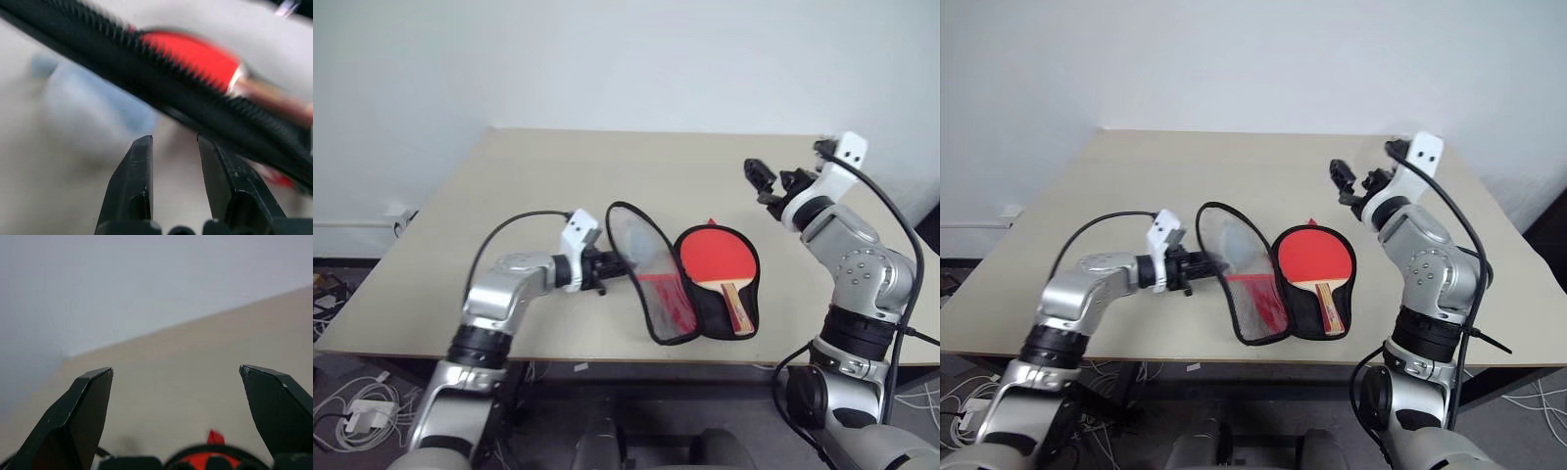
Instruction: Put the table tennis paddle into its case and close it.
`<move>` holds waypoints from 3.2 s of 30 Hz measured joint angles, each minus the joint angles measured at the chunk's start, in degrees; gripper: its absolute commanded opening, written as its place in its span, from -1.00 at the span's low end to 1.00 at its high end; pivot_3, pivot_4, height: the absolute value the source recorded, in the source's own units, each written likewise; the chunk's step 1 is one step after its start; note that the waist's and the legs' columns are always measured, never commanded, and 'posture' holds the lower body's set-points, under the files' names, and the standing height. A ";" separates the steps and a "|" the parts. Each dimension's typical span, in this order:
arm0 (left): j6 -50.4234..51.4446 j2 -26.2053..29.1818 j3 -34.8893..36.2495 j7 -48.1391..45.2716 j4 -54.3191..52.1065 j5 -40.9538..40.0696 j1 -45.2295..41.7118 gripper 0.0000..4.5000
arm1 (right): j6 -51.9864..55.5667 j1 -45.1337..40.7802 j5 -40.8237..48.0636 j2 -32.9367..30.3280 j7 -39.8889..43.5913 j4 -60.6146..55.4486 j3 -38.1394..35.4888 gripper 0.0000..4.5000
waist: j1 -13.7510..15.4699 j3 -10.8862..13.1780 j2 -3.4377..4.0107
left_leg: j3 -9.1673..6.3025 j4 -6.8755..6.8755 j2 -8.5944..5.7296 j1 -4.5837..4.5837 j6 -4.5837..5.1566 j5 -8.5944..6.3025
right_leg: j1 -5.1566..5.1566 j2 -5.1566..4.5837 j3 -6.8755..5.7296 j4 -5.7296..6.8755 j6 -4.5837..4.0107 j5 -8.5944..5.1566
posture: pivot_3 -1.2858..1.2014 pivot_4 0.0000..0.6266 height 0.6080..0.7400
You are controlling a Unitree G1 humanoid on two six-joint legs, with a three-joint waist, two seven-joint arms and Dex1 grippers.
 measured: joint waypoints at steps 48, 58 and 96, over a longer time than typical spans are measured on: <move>20.63 -17.76 6.25 20.23 8.59 -2.18 -2.75 0.99 | -2.68 8.58 -3.94 -9.40 2.11 7.31 14.96 1.00 | -1.48 0.01 0.04 | -0.95 0.30 -0.54 0.03 0.11 0.06 | 0.28 0.01 0.03 0.07 0.33 -0.03 | 0.03 -1.00 1.00; 25.20 -24.20 13.50 24.42 16.56 -4.27 -7.70 0.99 | -2.81 8.60 -4.28 -8.82 0.63 7.26 14.13 1.00 | -1.18 0.01 0.04 | -1.08 0.32 -0.60 0.04 0.11 0.06 | 0.43 0.01 -0.04 -0.03 0.33 -0.04 | 0.03 -1.00 1.00; 32.48 -30.74 24.96 37.41 21.32 -11.28 -8.00 -0.94 | -3.00 8.82 -6.06 -7.09 -1.15 7.26 12.55 1.00 | -1.25 0.02 0.04 | -1.25 0.21 -0.73 0.09 0.12 0.05 | 0.66 0.00 -0.08 -0.64 0.42 0.23 | 0.03 -1.00 1.00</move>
